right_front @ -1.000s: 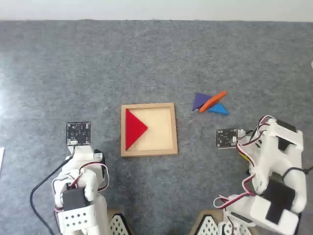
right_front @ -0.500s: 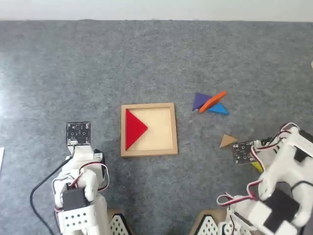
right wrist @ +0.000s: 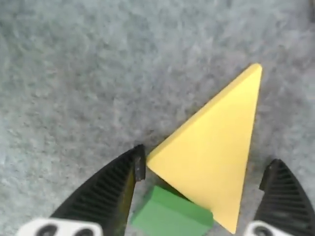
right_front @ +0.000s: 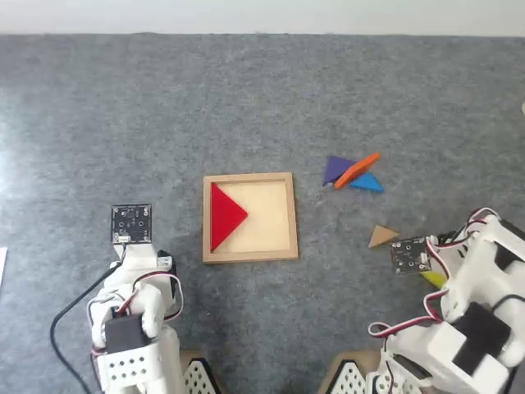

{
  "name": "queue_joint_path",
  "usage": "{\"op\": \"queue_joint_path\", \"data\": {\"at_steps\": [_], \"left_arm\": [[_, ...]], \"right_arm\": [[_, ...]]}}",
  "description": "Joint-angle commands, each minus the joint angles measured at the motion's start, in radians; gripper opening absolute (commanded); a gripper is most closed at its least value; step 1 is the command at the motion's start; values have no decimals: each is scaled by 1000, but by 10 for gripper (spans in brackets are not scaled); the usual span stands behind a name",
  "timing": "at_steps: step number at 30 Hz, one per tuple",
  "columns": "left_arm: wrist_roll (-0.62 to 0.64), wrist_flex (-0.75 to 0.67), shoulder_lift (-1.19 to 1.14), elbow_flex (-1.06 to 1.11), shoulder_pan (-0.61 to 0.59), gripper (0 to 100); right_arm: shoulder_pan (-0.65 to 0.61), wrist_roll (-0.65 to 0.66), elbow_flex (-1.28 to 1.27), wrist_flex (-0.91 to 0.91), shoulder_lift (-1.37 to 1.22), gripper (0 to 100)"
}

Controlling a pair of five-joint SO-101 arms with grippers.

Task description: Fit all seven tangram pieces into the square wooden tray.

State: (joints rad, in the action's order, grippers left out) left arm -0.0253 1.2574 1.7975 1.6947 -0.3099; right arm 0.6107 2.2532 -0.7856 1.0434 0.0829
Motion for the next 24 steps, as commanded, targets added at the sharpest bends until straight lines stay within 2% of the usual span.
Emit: {"op": "queue_joint_path", "data": {"at_steps": [1, 10, 15, 24], "left_arm": [[-2, 3, 18, -12, 0, 82], [-2, 3, 18, -12, 0, 82], [-2, 3, 18, -12, 0, 82], [-2, 3, 18, -12, 0, 82]], "right_arm": [[13, 18, 15, -18, -2, 369], [18, 21, 14, -24, -7, 365], [18, 18, 18, -25, -54, 277], [15, -9, 32, -25, -58, 291]]}}
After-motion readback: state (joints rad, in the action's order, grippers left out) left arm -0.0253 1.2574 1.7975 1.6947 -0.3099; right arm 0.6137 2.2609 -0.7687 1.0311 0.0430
